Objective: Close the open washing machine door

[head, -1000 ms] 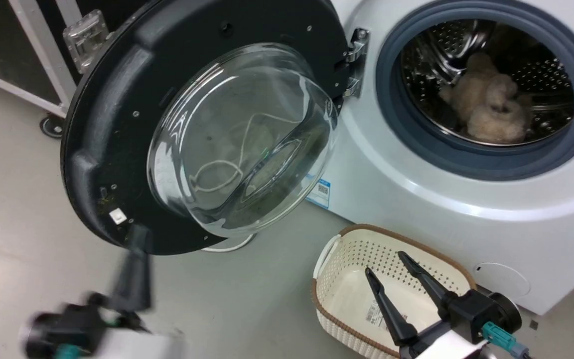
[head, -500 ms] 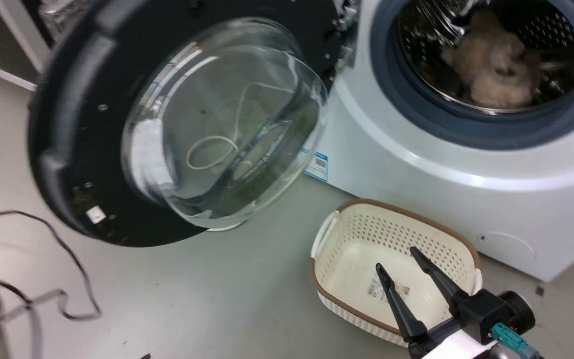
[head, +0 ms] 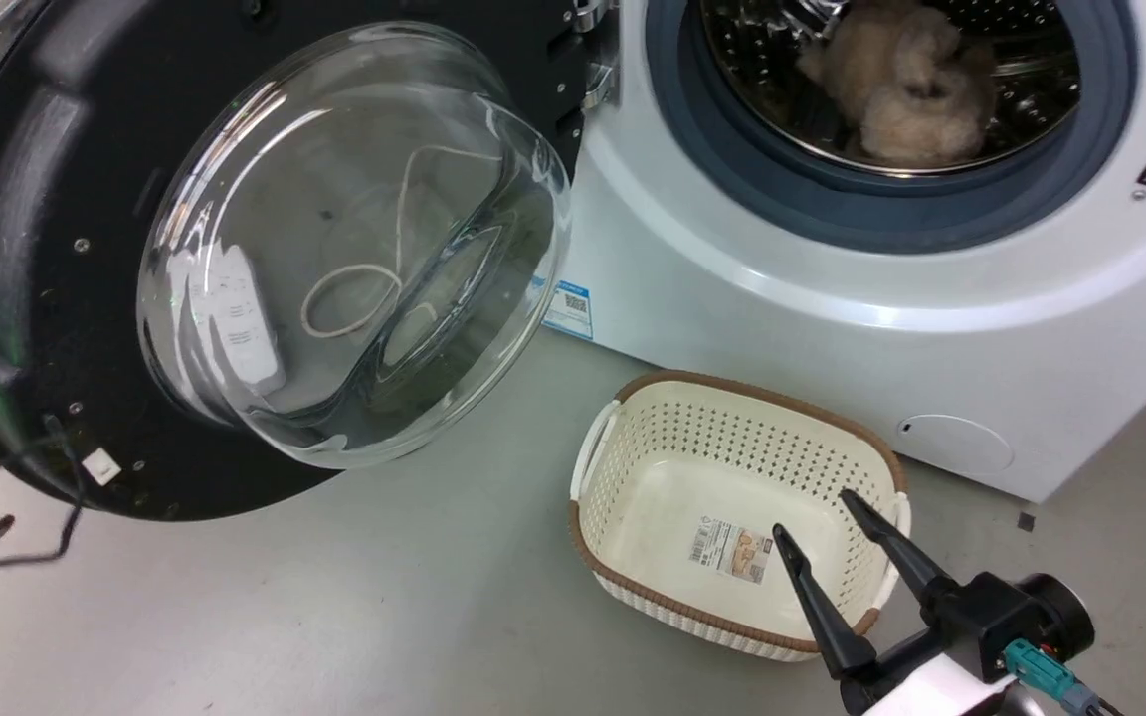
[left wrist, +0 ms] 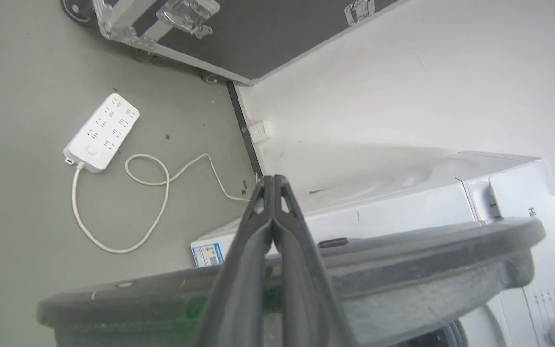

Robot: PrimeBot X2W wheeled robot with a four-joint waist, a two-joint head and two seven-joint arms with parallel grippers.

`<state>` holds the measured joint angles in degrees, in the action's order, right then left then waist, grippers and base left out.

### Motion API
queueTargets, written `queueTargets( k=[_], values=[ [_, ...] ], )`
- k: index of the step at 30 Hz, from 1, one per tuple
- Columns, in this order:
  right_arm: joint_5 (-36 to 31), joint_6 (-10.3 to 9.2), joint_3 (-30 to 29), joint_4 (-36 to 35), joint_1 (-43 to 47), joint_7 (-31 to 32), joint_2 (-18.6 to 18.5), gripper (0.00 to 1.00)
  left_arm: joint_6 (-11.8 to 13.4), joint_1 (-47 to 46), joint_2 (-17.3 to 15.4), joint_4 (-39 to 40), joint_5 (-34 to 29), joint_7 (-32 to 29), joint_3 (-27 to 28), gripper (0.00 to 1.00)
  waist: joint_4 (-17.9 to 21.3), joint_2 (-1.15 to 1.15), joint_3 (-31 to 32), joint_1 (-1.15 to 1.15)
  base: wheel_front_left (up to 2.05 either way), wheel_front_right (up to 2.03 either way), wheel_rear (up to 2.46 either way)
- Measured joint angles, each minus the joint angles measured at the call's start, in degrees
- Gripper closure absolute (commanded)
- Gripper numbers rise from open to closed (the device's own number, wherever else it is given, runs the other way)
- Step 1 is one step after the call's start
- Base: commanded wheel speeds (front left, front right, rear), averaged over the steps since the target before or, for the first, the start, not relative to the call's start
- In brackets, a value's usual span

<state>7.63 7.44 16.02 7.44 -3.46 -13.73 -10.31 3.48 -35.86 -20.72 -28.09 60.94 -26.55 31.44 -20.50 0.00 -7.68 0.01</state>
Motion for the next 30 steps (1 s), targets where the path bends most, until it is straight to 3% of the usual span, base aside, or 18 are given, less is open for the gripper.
queueTargets(
  k=[4, 8, 16, 25, 30],
  values=[
    [0.0, 0.0, -0.1, 0.5, 0.0, 0.0, 0.3, 0.0, -2.5, 1.9, -0.1, 2.0, 4.1, -8.8, -0.5, 1.0, 0.4, 0.0, 1.0, -0.01, 0.0, 0.0, 0.0],
    [0.0, 0.0, 0.0, 1.2, 0.0, -0.1, 1.1, 0.0, -3.3, 6.0, 1.1, 6.1, 7.2, -14.4, -0.7, 1.0, 0.6, 0.0, 2.4, -0.01, 0.0, 0.0, 0.0],
    [0.0, 0.0, -1.2, 2.4, 0.6, -0.5, 3.0, 0.0, -3.6, 18.0, 8.8, 18.3, 11.9, -24.7, -4.1, 1.0, 1.0, 0.0, 6.2, -0.01, 0.0, 0.0, 0.0],
    [-1.6, 0.0, -4.8, 2.9, 0.9, -0.6, 4.3, 0.0, -2.6, 30.3, 16.5, 30.4, 14.6, -29.6, -12.1, 1.0, 4.3, 0.0, 8.6, -0.02, 0.0, 0.0, 0.0],
    [-2.2, 0.0, -5.6, 2.7, 0.8, -0.4, 4.3, 0.0, -1.6, 35.6, 17.5, 33.3, 18.3, -27.3, -20.9, 1.0, 8.2, 0.0, 8.5, -0.02, 0.0, 0.0, 0.0]
  ],
)
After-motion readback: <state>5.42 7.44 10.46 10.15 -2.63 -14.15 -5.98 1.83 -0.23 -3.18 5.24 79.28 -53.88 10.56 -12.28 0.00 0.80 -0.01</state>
